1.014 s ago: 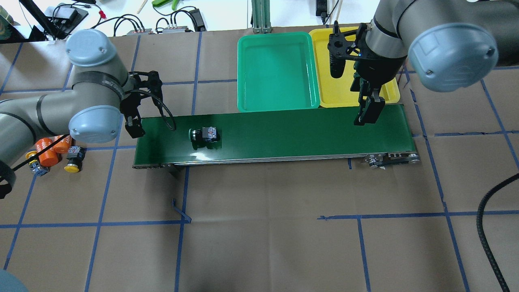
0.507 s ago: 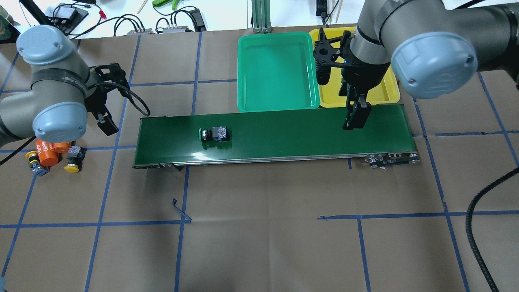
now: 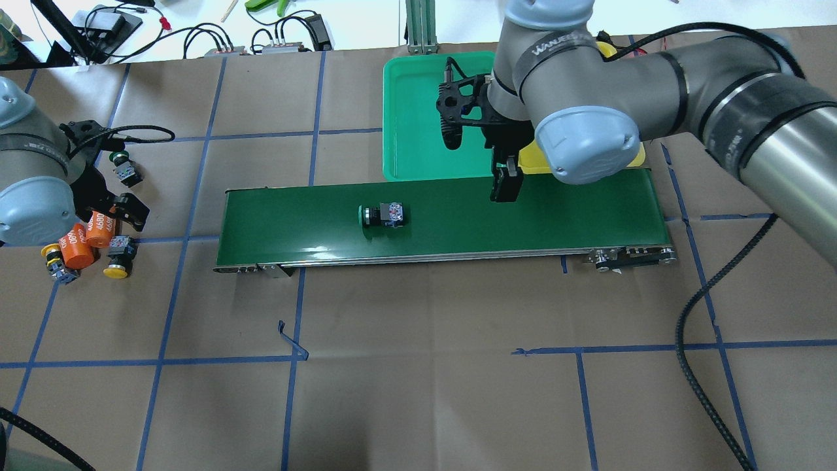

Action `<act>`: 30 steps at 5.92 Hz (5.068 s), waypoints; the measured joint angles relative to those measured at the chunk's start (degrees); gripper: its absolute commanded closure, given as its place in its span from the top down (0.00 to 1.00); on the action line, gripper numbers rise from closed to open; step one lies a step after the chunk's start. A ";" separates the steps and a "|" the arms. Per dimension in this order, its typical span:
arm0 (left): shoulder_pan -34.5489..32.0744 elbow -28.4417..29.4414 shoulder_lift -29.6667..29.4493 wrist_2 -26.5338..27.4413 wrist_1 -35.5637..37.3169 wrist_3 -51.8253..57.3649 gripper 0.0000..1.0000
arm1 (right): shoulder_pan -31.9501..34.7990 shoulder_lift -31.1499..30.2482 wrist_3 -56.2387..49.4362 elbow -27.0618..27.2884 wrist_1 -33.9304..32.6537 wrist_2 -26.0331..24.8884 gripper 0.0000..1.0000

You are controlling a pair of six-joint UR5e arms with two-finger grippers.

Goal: Sort buttons by color to trays
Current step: 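Grasp the green button with the right gripper while left grasps a yellow button, then place the green button in the green tray while left places yellow button on belt, then grasp the yellow button on the belt with the right gripper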

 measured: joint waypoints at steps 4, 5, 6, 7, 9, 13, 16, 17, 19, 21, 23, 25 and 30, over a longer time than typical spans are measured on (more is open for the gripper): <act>4.73 -0.94 -6.92 -0.51 1.12 -5.40 0.64 | 4.56 8.34 2.99 0.30 -9.23 -0.72 1.00; 4.77 -0.93 -7.92 -0.55 1.63 -5.22 0.36 | 4.54 9.02 2.85 0.78 -9.48 -0.91 1.00; 4.80 -0.70 -8.31 -0.54 1.80 -4.88 0.12 | 4.36 9.37 2.65 1.66 -9.55 -1.83 1.00; 4.75 -0.41 -8.05 -0.40 1.69 -4.69 0.00 | 3.90 9.31 2.09 2.82 -9.65 -3.26 0.93; 4.04 -0.60 -5.71 -0.33 0.99 0.27 0.00 | 2.00 9.01 1.31 4.29 -10.94 -4.55 0.38; -11.94 -0.07 5.32 -1.28 -4.78 18.81 0.00 | -2.09 6.38 -2.20 3.75 -11.64 -7.58 0.12; -24.89 -0.27 4.96 -2.47 -4.65 37.89 0.00 | -2.38 9.60 -3.23 -6.98 -13.37 -7.56 0.12; -27.09 -0.43 4.41 -2.44 -4.47 42.73 0.17 | -2.28 14.41 -3.34 -10.44 -16.89 -7.19 0.13; -27.88 -0.62 3.35 -2.66 -4.07 45.28 0.99 | -1.96 23.36 -2.98 -14.34 -24.70 -3.43 0.99; -26.33 0.09 4.13 -2.19 -4.23 42.99 0.99 | -1.65 25.60 -2.43 -14.74 -25.76 -1.94 1.00; -16.49 1.10 4.73 -2.50 -5.78 44.08 0.99 | -2.07 21.14 -2.45 -14.76 -18.11 -2.85 1.00; -7.73 1.56 4.82 -3.65 -6.79 46.39 0.99 | -2.53 12.91 -2.58 -14.17 -3.13 -3.50 1.00; 5.18 8.18 -3.10 -6.77 -6.42 13.87 0.99 | 2.00 4.90 6.48 -11.05 11.25 -2.65 1.00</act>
